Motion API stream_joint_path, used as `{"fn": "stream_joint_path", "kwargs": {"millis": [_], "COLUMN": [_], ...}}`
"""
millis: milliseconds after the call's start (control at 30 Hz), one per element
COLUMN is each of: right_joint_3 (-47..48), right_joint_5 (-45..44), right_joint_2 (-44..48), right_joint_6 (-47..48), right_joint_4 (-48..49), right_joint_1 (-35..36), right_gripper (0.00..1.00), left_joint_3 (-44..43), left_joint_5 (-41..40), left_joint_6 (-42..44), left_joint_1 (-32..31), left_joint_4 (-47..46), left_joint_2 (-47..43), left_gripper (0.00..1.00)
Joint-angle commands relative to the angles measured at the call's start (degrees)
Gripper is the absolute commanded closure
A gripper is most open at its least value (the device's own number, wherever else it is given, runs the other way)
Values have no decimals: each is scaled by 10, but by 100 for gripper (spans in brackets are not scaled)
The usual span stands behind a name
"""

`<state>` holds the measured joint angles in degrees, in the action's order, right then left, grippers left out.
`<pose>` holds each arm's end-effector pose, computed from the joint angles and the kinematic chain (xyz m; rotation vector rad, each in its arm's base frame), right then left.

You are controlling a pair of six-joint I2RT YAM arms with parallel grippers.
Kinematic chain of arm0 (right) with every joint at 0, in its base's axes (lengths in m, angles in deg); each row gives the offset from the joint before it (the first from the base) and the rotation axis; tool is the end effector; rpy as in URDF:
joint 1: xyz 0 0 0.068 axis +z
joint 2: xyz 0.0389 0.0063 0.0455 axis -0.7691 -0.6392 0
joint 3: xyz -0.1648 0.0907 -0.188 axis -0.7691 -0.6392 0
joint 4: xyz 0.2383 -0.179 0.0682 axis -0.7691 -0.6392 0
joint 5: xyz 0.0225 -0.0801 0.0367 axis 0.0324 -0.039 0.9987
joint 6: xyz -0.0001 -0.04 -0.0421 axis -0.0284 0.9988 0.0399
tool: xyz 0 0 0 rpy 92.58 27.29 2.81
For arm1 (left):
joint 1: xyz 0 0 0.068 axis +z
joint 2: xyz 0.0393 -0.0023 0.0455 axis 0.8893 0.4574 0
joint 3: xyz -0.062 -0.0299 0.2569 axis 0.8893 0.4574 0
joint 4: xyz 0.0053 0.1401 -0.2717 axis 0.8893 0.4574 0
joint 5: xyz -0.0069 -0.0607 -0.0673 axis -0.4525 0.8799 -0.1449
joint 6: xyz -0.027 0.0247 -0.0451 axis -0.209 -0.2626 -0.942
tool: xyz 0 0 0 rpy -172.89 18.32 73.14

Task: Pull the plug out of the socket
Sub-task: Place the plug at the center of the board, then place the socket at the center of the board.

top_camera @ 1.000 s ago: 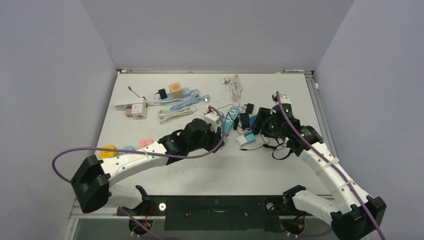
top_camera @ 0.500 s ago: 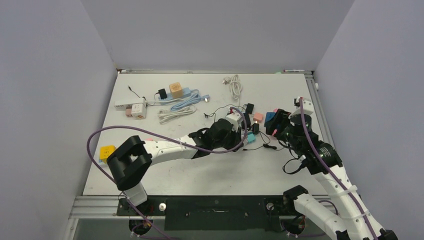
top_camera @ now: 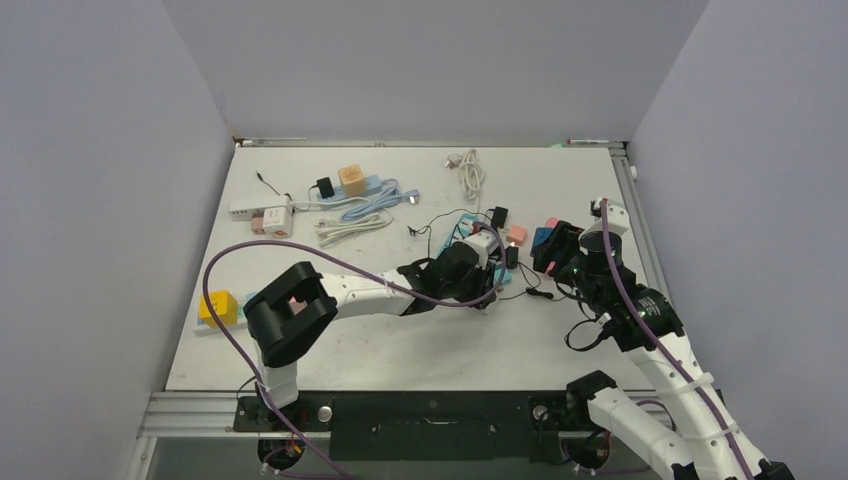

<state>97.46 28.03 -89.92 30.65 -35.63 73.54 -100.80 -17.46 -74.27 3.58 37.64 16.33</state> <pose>0.1947 0.0760 0.3348 0.3010 2.1085 0.4111 0.2272 -0.3816 0.1468 0.5821 2.2479 -0.8593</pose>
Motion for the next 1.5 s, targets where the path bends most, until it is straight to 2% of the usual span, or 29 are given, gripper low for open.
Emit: {"fn": "stream_joint_path", "kwargs": {"millis": [0, 167, 333, 433, 533, 667, 767, 800, 933, 1067, 1133, 1233, 1300, 1467], "right_joint_3": [0, 2, 4, 7, 9, 8, 0, -6, -20, -27, -25, -9, 5, 23], "right_joint_5": [-9, -9, -12, -11, -3, 35, 111, 190, 236, 155, 91, -1, -48, -53], "right_joint_2": [2, 5, 7, 7, 5, 4, 7, -2, -29, -73, -109, -179, -232, -340], "right_joint_6": [-8, -7, -5, -1, 6, 28, 55, 67, 65, 61, 61, 66, 68, 64], "right_joint_4": [28, 26, 21, 21, 29, 53, 94, 134, 182, 229, 246, 265, 271, 319], "right_joint_1": [-3, -3, -3, -3, -3, -3, -2, 0, 33, 163, 235, 326, 356, 364], "right_gripper": [95, 95, 95, 95, 95, 95, 95, 95, 95, 95, 95, 95, 95, 95], "left_joint_3": [-23, -32, -43, -51, -52, -55, -55, -62, -55, -3, 24, 71, 102, 128], "left_joint_5": [1, -16, -36, -40, -44, -53, -25, 25, 11, 29, 12, -61, -95, -111], "left_joint_6": [5, 14, 35, 48, 66, 89, 95, 98, 141, 141, 137, 148, 160, 170], "left_joint_1": [0, 0, 0, 0, 2, 23, 71, 148, 248, 365, 391, 408, 417, 428], "left_joint_4": [-24, -13, 8, 33, 63, 160, 239, 316, 375, 347, 322, 285, 269, 268], "left_joint_2": [10, 9, -32, -70, -126, -207, -268, -308, -365, -433, -463, -504, -524, -539], "left_gripper": [65, 58, 31, 19, 12, 4, 4, 4, 4, 4, 4, 4, 4, 4]}}
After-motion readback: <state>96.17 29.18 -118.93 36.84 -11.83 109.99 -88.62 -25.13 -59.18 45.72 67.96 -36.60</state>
